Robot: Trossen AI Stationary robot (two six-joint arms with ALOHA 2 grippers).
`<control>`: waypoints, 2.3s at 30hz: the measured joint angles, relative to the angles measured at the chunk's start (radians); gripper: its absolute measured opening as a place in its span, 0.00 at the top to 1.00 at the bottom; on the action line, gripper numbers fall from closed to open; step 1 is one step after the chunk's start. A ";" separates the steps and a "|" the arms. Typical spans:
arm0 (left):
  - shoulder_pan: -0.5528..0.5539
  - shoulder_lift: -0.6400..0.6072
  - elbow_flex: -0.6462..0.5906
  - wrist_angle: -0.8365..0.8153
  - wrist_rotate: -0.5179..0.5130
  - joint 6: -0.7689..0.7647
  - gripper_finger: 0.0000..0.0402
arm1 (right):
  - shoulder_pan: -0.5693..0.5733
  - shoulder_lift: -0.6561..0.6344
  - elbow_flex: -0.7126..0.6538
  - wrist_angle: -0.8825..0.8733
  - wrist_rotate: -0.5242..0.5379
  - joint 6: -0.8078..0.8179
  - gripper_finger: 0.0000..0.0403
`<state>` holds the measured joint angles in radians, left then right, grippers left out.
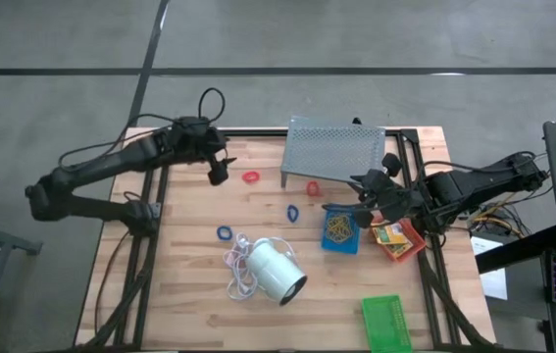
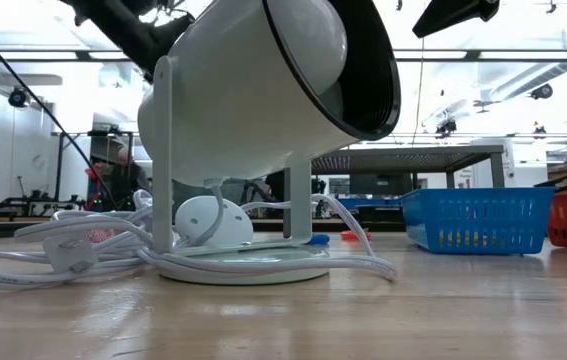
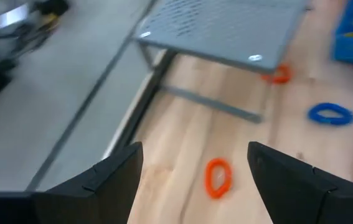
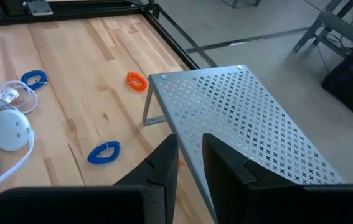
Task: Pick & Place Office Desk Supplies
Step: Put the orange spring keychain into the green bin
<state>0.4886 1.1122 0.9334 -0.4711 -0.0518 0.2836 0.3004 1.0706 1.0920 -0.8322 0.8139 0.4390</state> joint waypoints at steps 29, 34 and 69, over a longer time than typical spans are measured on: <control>0.153 0.381 -0.004 0.161 0.368 0.057 0.27 | 0.000 0.000 -0.014 0.000 0.000 -0.160 0.84; 0.152 0.442 -0.004 0.160 0.355 0.057 0.27 | 0.000 0.000 -0.021 0.000 0.000 -0.160 0.84; 0.139 0.585 -0.123 0.271 0.427 0.032 0.27 | 0.000 -0.002 -0.066 0.100 0.184 -0.215 0.82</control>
<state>0.6277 1.6968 0.8108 -0.1998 0.3752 0.3153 0.3008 1.0687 1.0260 -0.7326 0.9977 0.2241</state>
